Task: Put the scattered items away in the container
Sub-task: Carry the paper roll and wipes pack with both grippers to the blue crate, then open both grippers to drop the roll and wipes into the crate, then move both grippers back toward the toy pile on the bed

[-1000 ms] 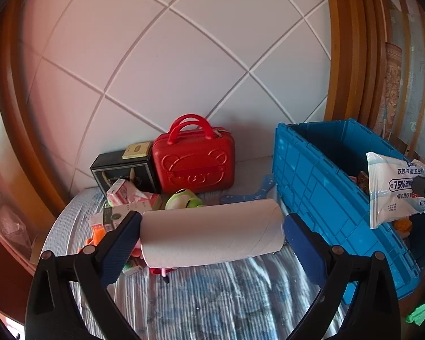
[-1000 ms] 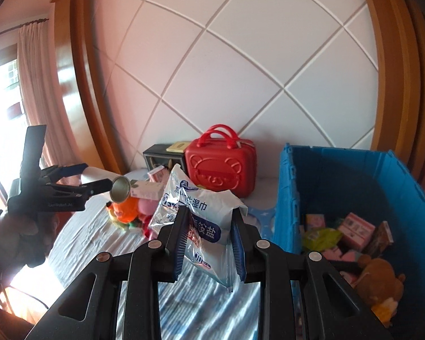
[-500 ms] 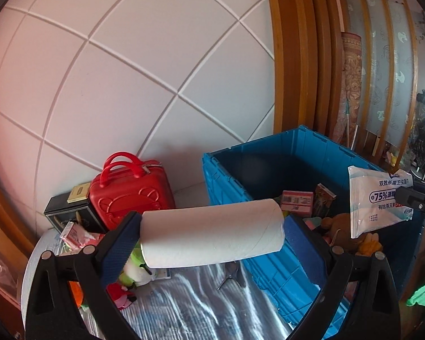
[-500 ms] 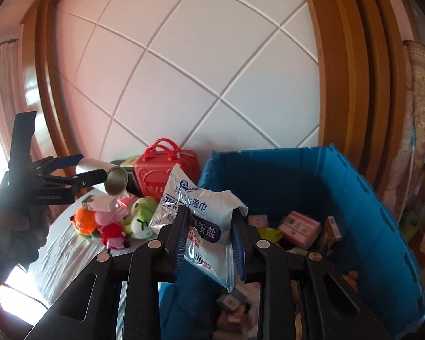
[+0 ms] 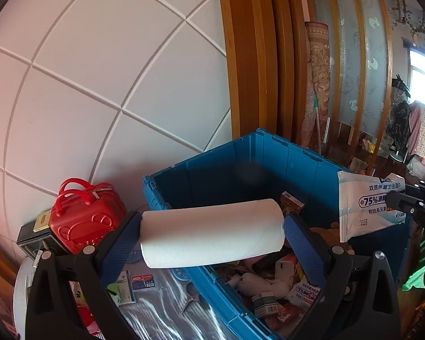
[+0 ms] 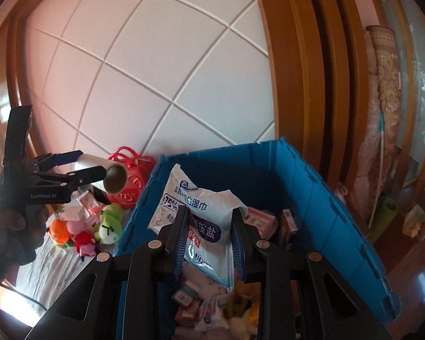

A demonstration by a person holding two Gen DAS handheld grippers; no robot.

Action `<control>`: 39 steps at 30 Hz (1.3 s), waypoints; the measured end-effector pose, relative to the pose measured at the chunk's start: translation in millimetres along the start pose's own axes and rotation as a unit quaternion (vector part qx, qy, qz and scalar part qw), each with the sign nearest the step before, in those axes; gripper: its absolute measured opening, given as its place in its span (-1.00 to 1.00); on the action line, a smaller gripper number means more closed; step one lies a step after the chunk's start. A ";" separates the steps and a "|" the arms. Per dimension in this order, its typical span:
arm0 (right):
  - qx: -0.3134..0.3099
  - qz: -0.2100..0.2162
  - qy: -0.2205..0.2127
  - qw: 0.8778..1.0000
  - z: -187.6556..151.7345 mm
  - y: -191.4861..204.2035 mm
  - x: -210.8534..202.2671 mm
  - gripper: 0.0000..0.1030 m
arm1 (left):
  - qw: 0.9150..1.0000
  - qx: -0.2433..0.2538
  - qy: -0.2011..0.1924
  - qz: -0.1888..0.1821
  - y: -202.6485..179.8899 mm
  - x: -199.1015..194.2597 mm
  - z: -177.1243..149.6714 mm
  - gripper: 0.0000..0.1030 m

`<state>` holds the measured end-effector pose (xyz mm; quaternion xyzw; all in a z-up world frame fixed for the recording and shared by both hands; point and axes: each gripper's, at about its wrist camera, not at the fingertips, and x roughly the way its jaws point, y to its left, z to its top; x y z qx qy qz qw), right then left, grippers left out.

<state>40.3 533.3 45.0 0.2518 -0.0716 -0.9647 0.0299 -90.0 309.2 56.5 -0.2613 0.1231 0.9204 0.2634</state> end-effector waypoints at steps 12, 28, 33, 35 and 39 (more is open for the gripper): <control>0.030 -0.028 -0.005 0.999 -8.8 -28.8 -2.1 -0.35 | 0.997 0.011 0.007 -0.072 -40.3 19.1 21.0 0.98; 0.025 -0.046 -0.012 0.999 -6.0 -14.9 -7.6 0.99 | 0.998 -0.016 0.004 -0.056 -24.2 5.3 12.1 0.99; 0.023 -0.048 -0.009 0.999 -7.8 -5.9 -8.9 0.99 | 0.998 -0.028 0.004 -0.048 -10.1 -4.8 2.1 0.99; 0.020 -0.048 -0.008 0.999 -7.8 0.1 -8.5 0.99 | 0.998 -0.031 0.003 -0.045 -4.7 -9.2 -2.6 0.99; 0.015 -0.049 -0.006 0.999 -8.0 15.5 -8.9 0.99 | 0.998 -0.039 0.003 -0.039 11.2 -20.0 -14.6 0.99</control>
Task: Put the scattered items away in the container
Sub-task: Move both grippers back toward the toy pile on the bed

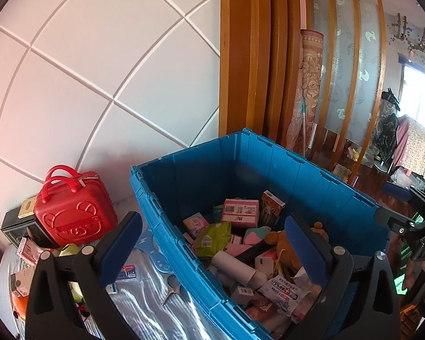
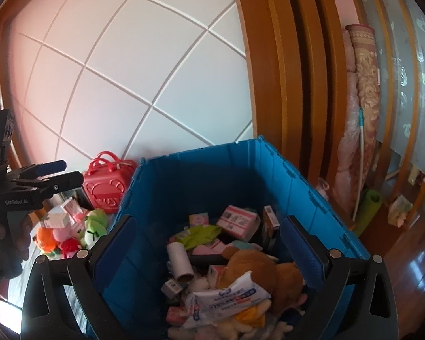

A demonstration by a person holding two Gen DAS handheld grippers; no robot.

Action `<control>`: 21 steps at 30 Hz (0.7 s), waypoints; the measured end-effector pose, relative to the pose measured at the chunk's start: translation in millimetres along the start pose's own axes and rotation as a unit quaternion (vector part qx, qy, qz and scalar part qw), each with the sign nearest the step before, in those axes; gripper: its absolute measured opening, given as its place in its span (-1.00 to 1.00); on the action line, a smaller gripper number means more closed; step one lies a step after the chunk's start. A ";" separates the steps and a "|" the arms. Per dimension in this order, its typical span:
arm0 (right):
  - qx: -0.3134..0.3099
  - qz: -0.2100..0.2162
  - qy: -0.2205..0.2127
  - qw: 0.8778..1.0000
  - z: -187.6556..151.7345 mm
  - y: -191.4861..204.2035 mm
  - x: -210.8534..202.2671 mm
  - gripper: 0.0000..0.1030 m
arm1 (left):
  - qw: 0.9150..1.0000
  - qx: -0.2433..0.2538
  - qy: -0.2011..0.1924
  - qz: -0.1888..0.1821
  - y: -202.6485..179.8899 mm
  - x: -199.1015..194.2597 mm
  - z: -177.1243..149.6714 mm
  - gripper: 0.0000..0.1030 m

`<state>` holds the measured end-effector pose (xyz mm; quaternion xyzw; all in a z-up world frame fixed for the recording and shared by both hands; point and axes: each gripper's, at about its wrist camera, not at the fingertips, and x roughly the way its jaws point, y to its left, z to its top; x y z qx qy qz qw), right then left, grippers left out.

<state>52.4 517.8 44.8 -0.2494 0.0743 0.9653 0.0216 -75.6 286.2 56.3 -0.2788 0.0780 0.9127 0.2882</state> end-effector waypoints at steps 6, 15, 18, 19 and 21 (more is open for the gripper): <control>-0.006 0.013 0.002 1.000 -3.2 35.4 -3.8 0.99 | 0.999 -0.024 0.014 0.017 40.3 -19.5 -31.4 0.99; -0.046 0.072 0.020 0.996 -8.5 136.4 18.1 0.99 | 0.991 -0.081 0.050 0.091 146.7 -63.4 -106.8 0.99; -0.061 0.096 0.032 0.993 -13.0 176.6 31.4 0.99 | 0.985 -0.099 0.062 0.125 187.2 -77.0 -132.3 0.99; -0.067 0.104 0.038 0.992 -15.3 191.0 37.2 0.99 | 0.983 -0.106 0.066 0.137 200.8 -81.9 -141.1 0.99; -0.076 0.116 0.049 0.989 -21.2 217.5 49.8 0.99 | 0.978 -0.120 0.075 0.157 228.3 -90.6 -158.4 0.99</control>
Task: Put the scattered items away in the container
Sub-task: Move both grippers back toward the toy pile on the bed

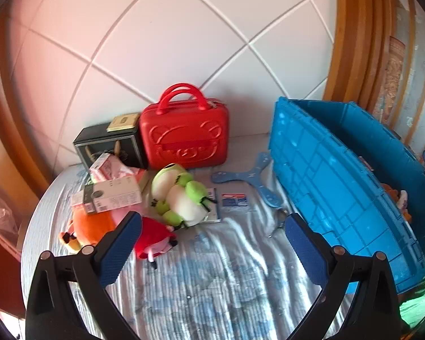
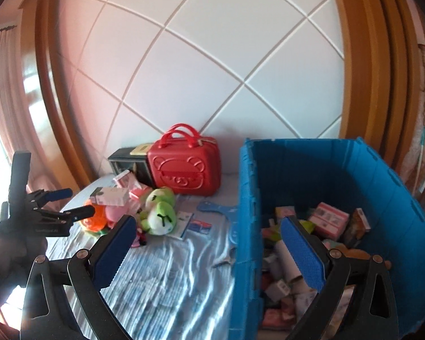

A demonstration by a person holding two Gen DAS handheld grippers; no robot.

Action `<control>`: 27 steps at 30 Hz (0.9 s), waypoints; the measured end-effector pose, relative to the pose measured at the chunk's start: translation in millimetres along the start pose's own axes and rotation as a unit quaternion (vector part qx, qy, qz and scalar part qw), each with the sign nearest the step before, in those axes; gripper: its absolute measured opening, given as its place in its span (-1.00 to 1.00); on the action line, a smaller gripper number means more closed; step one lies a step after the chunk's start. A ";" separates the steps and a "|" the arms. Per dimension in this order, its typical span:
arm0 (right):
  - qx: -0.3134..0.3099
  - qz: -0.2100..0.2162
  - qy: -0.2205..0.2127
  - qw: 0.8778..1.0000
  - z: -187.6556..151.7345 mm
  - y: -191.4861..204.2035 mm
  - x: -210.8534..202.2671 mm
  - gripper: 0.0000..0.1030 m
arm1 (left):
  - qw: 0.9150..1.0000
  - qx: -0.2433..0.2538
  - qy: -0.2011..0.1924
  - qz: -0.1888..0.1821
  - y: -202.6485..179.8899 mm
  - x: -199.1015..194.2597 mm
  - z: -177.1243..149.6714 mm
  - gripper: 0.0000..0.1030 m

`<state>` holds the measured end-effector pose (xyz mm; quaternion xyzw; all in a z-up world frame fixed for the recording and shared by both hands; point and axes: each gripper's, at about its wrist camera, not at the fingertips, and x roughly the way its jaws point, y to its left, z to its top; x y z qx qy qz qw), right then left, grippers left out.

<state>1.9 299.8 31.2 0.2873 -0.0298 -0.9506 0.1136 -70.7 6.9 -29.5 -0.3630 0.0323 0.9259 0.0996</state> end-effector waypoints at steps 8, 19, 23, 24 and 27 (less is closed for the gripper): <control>-0.006 0.035 0.046 0.998 -13.3 76.1 70.4 0.99 | 0.999 -0.009 0.008 0.044 103.0 25.0 -12.3 0.99; -0.003 0.016 0.106 0.994 -47.1 129.8 153.7 0.99 | 0.993 0.111 0.034 -0.015 195.7 126.1 15.1 0.99; 0.011 -0.008 0.141 0.990 -73.1 128.4 186.5 0.99 | 0.979 0.187 0.057 -0.051 209.9 169.7 22.7 0.99; 0.013 -0.014 0.151 0.988 -80.8 126.7 195.0 0.99 | 0.975 0.203 0.064 -0.057 213.5 180.8 24.3 0.99; 0.020 -0.033 0.178 0.983 -102.6 121.0 216.9 0.99 | 0.965 0.229 0.086 -0.092 224.9 210.6 31.3 0.99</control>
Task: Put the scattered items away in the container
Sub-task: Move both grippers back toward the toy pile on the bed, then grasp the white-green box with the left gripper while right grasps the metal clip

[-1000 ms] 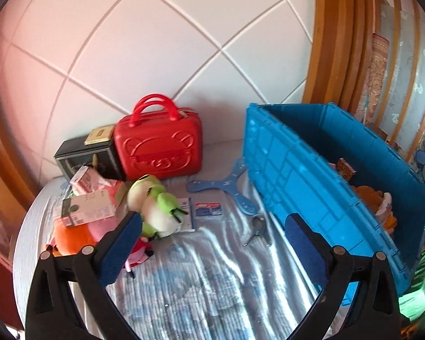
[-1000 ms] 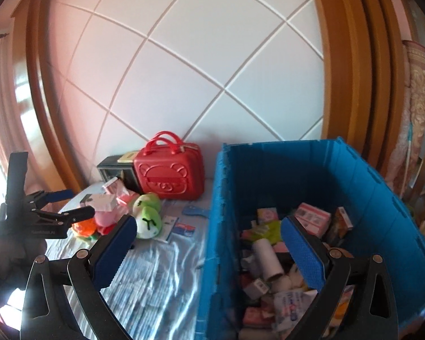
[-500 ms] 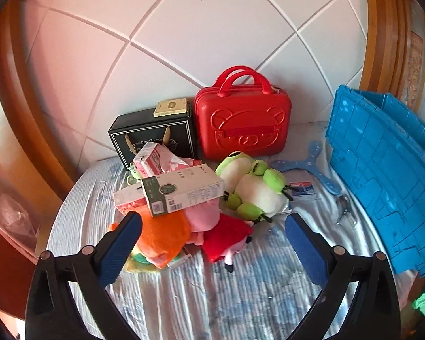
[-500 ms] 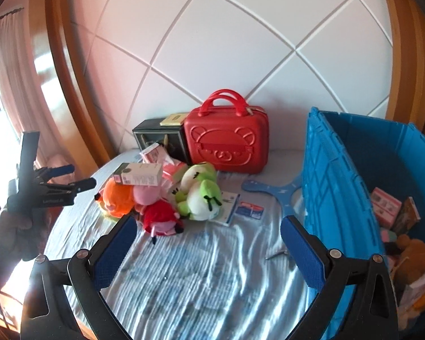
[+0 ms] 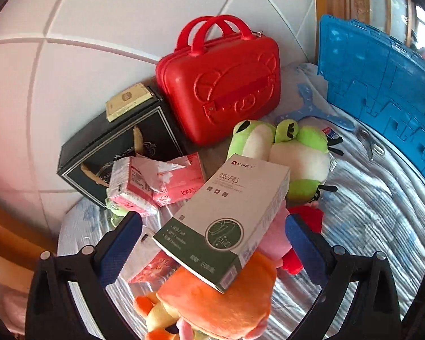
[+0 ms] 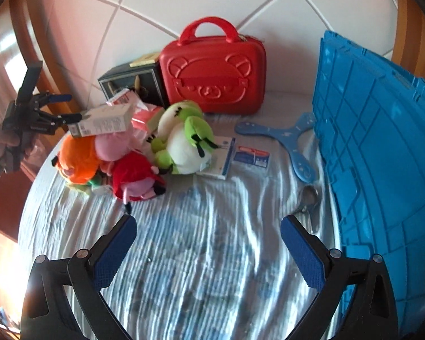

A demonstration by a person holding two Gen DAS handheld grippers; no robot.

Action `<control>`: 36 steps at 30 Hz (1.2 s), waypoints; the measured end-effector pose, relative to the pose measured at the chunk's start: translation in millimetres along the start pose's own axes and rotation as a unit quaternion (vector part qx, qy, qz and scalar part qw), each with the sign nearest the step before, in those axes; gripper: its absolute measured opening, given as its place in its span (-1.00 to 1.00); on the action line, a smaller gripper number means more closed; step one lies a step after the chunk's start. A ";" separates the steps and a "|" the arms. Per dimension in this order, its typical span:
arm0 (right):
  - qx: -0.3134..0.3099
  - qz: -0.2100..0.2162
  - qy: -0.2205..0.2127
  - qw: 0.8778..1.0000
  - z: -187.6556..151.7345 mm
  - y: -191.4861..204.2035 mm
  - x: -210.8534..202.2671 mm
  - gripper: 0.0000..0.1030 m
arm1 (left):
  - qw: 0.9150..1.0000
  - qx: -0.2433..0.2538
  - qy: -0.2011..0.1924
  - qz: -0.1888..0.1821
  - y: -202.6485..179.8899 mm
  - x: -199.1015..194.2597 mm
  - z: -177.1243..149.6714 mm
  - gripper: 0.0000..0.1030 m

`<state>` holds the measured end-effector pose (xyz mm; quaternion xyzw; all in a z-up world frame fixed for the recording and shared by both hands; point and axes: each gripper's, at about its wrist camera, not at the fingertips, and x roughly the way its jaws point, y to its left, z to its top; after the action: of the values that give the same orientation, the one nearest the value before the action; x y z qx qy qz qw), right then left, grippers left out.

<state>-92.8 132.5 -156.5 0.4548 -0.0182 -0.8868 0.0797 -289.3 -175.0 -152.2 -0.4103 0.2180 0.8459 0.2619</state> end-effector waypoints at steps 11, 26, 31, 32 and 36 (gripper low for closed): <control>0.063 -0.099 0.064 0.991 -31.6 -50.1 91.8 0.99 | 0.997 0.030 0.041 -0.061 2.8 55.2 -2.5 0.89; 0.086 -0.221 0.086 0.968 -7.7 -125.6 200.1 0.20 | 0.999 -0.037 -0.031 -0.025 -25.3 5.7 -30.8 0.71; 0.083 -0.225 0.076 0.968 -6.0 -129.8 196.2 -0.47 | 0.997 -0.063 -0.043 -0.015 -25.0 -6.9 -36.6 0.27; 0.085 -0.216 0.072 0.970 -5.8 -129.6 192.7 -0.60 | 0.996 -0.069 -0.048 -0.013 -25.0 -10.0 -36.9 0.19; 0.067 -0.195 0.072 0.976 -9.4 -116.4 180.1 -0.99 | 0.995 -0.086 -0.048 -0.004 -24.6 -13.9 -37.4 0.17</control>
<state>-203.1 219.3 -318.9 0.5164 0.0167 -0.8471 -0.1242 -245.0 -181.7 -166.1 -0.3906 0.1303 0.8793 0.2392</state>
